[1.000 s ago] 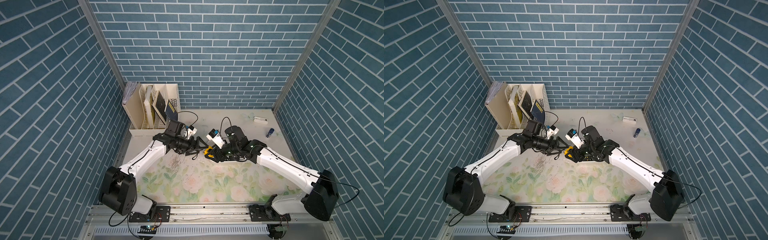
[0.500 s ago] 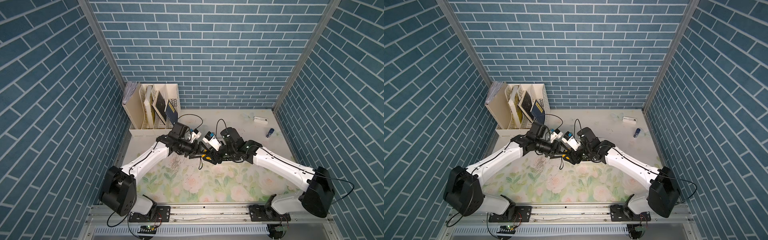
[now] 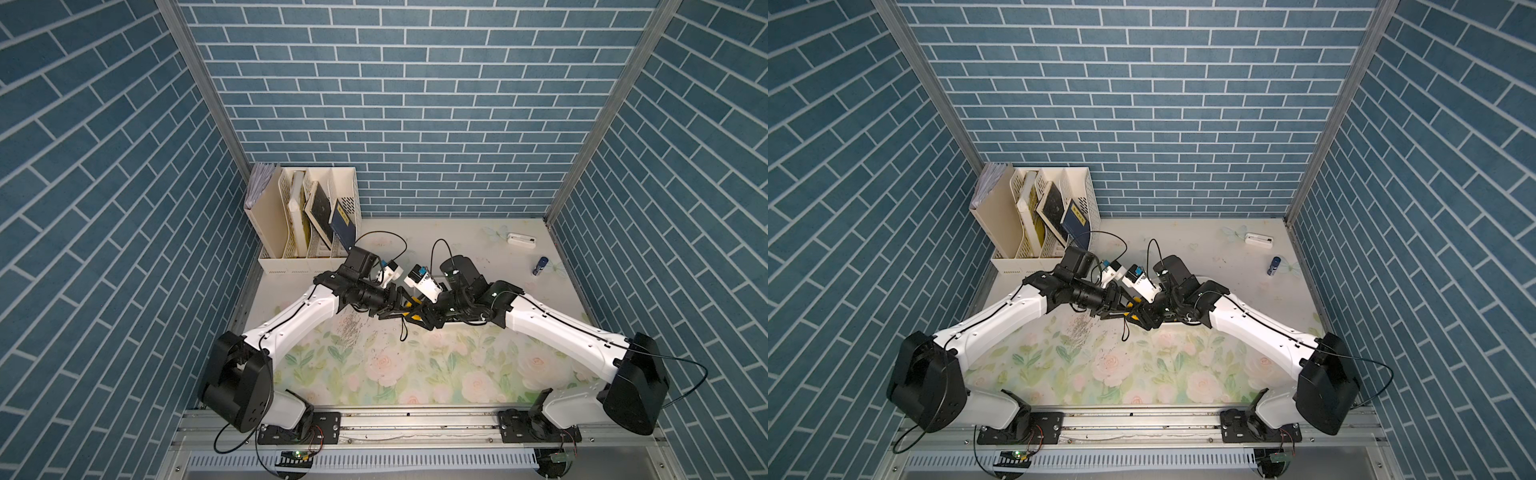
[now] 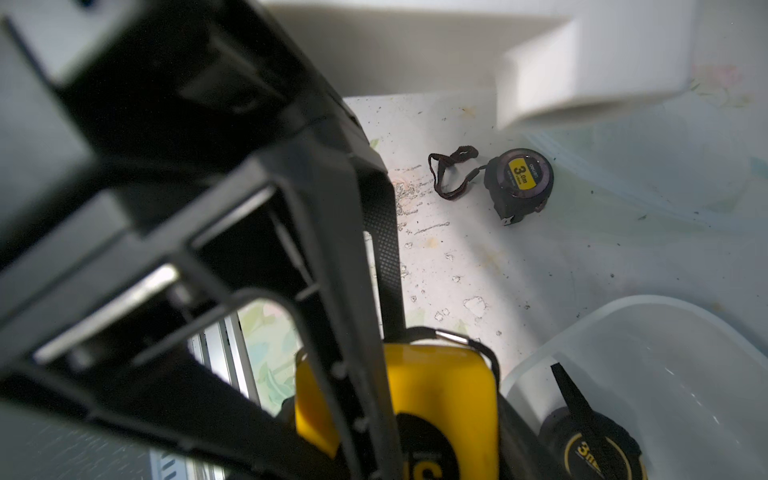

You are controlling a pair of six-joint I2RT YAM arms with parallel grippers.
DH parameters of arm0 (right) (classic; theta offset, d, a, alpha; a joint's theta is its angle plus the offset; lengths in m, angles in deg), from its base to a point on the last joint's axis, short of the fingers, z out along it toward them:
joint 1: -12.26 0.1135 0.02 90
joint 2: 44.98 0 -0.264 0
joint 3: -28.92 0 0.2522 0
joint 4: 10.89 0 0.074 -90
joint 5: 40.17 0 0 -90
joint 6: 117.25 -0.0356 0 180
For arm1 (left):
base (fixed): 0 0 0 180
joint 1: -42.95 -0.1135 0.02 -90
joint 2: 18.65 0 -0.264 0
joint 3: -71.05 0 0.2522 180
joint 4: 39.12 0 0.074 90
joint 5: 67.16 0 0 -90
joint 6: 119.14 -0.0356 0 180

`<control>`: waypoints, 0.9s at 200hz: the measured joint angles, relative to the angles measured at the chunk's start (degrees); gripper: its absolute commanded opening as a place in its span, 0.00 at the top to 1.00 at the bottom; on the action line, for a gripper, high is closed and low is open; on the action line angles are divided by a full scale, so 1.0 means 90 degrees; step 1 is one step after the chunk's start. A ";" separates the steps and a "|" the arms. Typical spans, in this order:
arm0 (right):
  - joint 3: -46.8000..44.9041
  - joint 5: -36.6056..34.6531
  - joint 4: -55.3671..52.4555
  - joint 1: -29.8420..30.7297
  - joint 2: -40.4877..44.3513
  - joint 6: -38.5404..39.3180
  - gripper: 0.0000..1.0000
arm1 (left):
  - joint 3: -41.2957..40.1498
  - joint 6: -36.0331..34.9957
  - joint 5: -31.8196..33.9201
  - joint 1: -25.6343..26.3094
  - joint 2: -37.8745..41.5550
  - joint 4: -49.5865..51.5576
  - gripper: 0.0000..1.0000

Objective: Take the tape measure out of the storage box
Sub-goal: Pick up the tape measure from the storage box.

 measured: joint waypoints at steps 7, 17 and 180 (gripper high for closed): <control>0.0000 0.0000 -0.0002 0.0007 -0.0017 0.0000 1.00 | 0.0000 -0.0005 0.0005 0.0005 -0.0019 -0.0002 0.51; 0.0000 0.0000 0.0000 0.0024 -0.0039 0.0000 1.00 | 0.0000 -0.0005 0.0029 0.0017 -0.0056 -0.0002 0.55; -0.0051 -0.0680 0.0134 0.0063 0.0362 -0.0024 0.08 | 0.0107 -0.0015 0.0891 -0.0233 -0.0250 0.0061 1.00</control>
